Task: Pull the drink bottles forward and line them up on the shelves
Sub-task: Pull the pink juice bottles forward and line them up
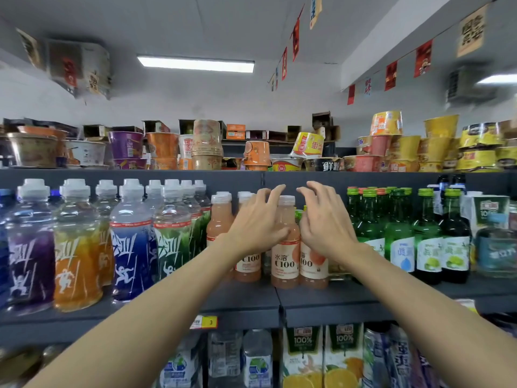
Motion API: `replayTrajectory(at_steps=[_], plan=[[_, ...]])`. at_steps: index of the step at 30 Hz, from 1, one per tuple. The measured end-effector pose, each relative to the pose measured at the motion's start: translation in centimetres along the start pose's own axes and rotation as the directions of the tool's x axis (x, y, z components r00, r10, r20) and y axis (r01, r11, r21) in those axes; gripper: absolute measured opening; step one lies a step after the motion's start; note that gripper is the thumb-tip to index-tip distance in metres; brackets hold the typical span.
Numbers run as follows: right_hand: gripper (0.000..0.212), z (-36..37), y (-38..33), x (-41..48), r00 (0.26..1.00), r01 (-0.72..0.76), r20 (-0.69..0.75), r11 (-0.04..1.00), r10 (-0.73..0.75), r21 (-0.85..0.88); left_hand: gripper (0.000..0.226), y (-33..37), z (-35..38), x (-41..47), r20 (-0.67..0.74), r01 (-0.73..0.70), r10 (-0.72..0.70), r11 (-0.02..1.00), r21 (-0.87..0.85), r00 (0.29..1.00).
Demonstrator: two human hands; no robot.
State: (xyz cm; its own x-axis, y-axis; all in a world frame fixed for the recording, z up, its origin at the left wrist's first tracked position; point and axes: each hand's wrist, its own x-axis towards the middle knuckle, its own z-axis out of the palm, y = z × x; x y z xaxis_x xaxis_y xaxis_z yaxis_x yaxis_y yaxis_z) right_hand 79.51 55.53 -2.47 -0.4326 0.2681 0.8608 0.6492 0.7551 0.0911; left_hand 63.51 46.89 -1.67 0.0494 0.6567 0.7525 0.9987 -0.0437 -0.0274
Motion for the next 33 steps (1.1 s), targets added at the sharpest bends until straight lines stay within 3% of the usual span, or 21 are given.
replayTrajectory(at_steps=[4,11,21,33], plan=[[0.064,0.7,2.1,0.1,0.994,-0.081,0.077,0.997,0.081,-0.007,0.105,1.1,1.8,0.8,0.037,0.029,-0.029,1.000,-0.006,0.999],[0.061,2.3,4.0,0.6,0.961,-0.213,0.230,0.942,0.154,0.259,0.103,1.4,3.5,1.2,0.064,0.125,-0.115,0.976,-0.179,0.991],[0.055,2.0,1.7,0.9,0.975,-0.167,0.192,0.934,0.109,0.315,0.104,-0.6,0.3,-0.2,0.139,0.138,-0.115,0.976,-0.170,0.984],[0.049,1.9,-7.0,1.1,0.992,-0.102,0.113,0.911,0.062,0.398,0.103,-4.7,-5.6,-5.7,0.073,0.118,-0.112,0.990,-0.079,0.991]])
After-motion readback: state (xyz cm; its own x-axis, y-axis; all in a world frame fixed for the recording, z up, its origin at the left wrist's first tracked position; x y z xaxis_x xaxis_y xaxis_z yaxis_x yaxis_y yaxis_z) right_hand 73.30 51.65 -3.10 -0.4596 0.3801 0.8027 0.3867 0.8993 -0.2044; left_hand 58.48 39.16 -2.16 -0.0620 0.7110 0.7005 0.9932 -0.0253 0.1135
